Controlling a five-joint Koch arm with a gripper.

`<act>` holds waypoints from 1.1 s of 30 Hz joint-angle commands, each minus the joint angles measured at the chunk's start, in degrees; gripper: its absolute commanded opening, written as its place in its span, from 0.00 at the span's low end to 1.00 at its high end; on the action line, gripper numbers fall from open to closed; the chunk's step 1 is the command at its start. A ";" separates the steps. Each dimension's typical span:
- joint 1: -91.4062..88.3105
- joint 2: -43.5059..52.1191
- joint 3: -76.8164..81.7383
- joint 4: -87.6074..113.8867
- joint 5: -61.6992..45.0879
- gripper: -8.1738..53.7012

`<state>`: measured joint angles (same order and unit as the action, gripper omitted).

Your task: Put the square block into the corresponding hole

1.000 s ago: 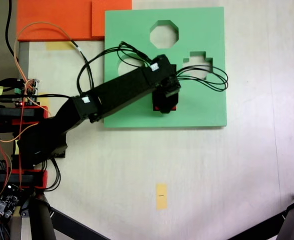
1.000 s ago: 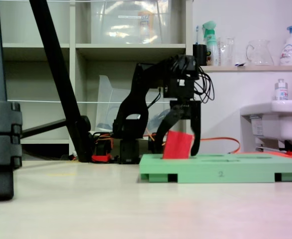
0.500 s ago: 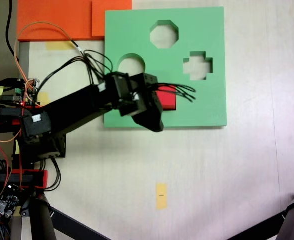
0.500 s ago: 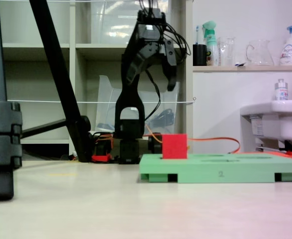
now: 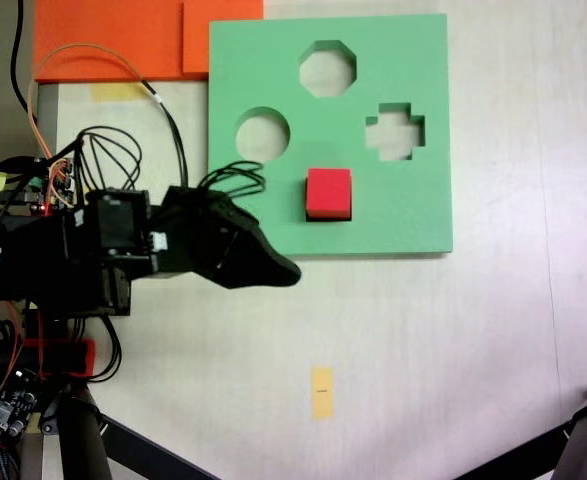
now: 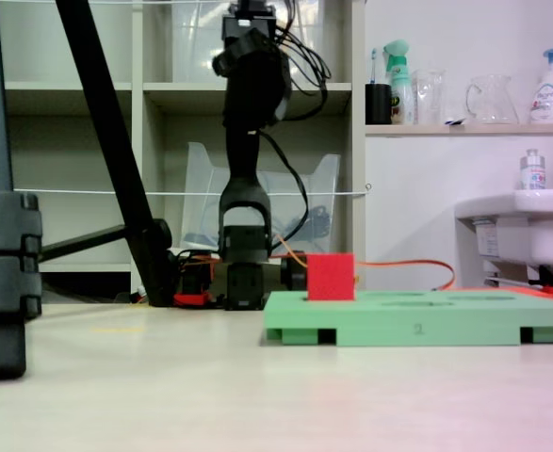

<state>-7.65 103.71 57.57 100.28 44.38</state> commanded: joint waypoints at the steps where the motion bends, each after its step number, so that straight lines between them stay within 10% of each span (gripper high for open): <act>1: 2.37 2.11 2.11 -0.18 -2.55 0.96; 16: 5.62 28.48 71.28 -56.16 -25.84 0.95; 33: 3.52 29.62 119.09 -98.88 -44.91 0.84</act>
<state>-3.34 128.67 173.67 0.00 0.35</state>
